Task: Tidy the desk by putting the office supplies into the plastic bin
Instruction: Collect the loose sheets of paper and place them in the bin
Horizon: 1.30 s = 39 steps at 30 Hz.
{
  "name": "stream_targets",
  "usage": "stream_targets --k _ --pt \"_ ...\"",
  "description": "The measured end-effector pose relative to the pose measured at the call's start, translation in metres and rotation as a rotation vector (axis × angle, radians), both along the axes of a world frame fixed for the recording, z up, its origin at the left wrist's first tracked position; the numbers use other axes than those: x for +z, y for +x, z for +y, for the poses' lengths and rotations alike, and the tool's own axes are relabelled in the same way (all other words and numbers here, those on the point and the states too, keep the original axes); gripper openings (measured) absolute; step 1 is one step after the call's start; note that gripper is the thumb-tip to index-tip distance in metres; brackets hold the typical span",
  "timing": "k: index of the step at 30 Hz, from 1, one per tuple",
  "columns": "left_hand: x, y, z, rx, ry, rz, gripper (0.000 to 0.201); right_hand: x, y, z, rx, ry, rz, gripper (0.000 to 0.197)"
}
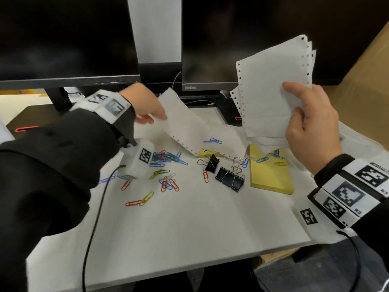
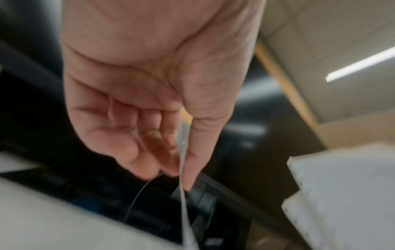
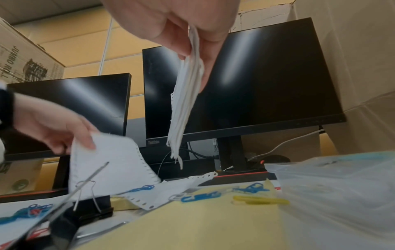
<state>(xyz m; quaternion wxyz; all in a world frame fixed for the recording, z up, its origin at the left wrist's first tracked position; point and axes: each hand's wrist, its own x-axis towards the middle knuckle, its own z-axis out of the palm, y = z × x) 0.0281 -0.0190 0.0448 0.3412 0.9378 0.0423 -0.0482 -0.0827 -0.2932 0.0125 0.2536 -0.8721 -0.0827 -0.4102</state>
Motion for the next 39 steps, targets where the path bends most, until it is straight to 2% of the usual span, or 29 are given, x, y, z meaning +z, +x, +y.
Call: stream_targets --k 4,7,9,12,15,18,20,23,25,28,31,35,37,39 --pt "0.035 -0.011 0.009 0.028 -0.285 -0.354 0.027 0.0 0.008 0.005 -0.017 0.038 0.017 0.049" --pt "0.046 -0.029 0.006 -0.087 -0.532 -0.526 0.024 0.003 0.013 0.016 -0.019 0.094 0.035 0.049" --pt "0.045 -0.037 -0.001 -0.174 -0.72 -0.478 0.023 0.006 0.014 0.025 0.014 0.142 0.055 0.049" --pt "0.031 -0.037 -0.017 -0.246 -0.917 -0.284 0.027 0.008 0.019 0.04 0.146 0.262 0.129 0.049" --pt "0.012 -0.035 -0.037 -0.275 -0.957 -0.175 0.034 0.011 0.023 0.057 0.358 0.418 0.219 0.047" --pt "0.005 -0.034 -0.046 -0.247 -0.986 -0.154 0.032 0.017 0.023 0.064 0.55 0.488 0.292 0.042" --pt "0.006 -0.032 -0.042 -0.188 -0.973 -0.213 0.027 0.018 0.026 0.058 0.496 0.421 0.356 0.035" --pt "0.011 -0.028 -0.024 -0.115 -0.854 -0.324 0.025 0.012 0.034 0.043 0.117 0.153 0.61 0.045" --pt "0.011 -0.025 -0.012 -0.096 -0.796 -0.324 0.032 0.002 0.039 0.036 -0.073 -0.136 0.838 0.053" --pt "0.009 -0.024 0.0 -0.06 -0.718 -0.291 0.05 -0.014 0.044 0.039 -0.113 -0.519 1.023 0.054" --pt "0.005 -0.026 0.006 -0.047 -0.666 -0.326 0.071 -0.02 0.043 0.049 -0.121 -0.525 1.117 0.048" --pt "0.005 -0.025 0.013 -0.045 -0.662 -0.371 0.102 -0.022 0.043 0.05 -0.104 -0.546 1.112 0.068" --pt "0.007 -0.025 0.014 -0.036 -0.689 -0.381 0.107 -0.022 0.041 0.05 -0.086 -0.562 1.094 0.074" --pt "0.009 -0.028 0.014 -0.059 -0.721 -0.375 0.102 -0.021 0.038 0.05 -0.084 -0.598 1.042 0.071"
